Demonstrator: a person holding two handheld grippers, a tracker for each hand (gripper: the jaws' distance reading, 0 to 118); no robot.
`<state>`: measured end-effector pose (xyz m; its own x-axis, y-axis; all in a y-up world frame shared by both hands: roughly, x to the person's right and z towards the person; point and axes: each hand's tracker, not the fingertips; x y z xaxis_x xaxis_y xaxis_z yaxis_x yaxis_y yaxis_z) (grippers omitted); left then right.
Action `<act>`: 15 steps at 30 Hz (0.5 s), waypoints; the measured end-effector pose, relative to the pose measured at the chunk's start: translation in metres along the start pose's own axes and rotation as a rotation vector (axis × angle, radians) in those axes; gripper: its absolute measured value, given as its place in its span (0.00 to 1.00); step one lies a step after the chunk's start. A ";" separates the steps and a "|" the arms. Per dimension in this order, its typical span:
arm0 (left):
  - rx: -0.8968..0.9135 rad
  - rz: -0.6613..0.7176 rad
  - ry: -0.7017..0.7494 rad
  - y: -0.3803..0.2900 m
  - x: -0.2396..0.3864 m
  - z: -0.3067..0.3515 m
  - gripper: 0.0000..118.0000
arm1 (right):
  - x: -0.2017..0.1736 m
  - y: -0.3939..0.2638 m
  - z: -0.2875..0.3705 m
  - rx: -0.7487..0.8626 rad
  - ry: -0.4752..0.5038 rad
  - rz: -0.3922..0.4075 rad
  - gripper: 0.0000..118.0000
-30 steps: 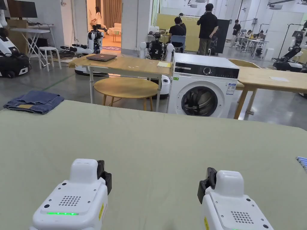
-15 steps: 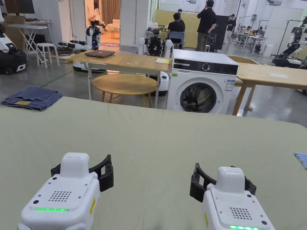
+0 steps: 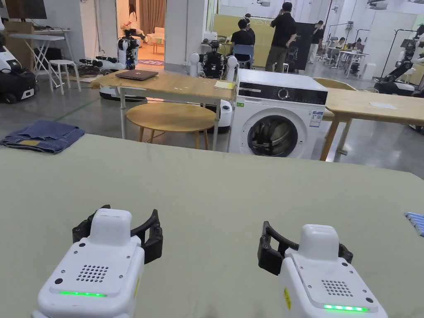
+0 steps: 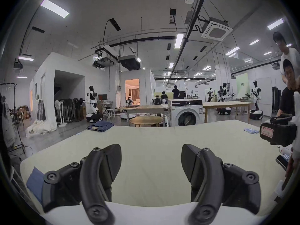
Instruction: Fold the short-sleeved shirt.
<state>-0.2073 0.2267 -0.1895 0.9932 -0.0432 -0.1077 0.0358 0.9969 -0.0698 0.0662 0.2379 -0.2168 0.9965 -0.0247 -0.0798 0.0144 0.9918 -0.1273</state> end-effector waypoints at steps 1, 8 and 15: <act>0.007 0.008 0.002 0.002 -0.001 -0.002 0.64 | 0.000 0.001 0.000 -0.008 0.000 -0.003 0.77; 0.019 0.035 -0.035 0.006 -0.008 -0.006 0.64 | 0.002 -0.001 -0.009 -0.039 -0.082 -0.018 0.77; -0.053 0.039 -0.073 0.002 -0.005 -0.008 0.64 | -0.001 -0.003 -0.015 -0.099 -0.113 -0.020 0.77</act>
<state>-0.2131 0.2281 -0.1971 0.9992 0.0028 -0.0390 -0.0074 0.9928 -0.1195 0.0638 0.2331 -0.2310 0.9991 -0.0246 0.0352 0.0319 0.9738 -0.2250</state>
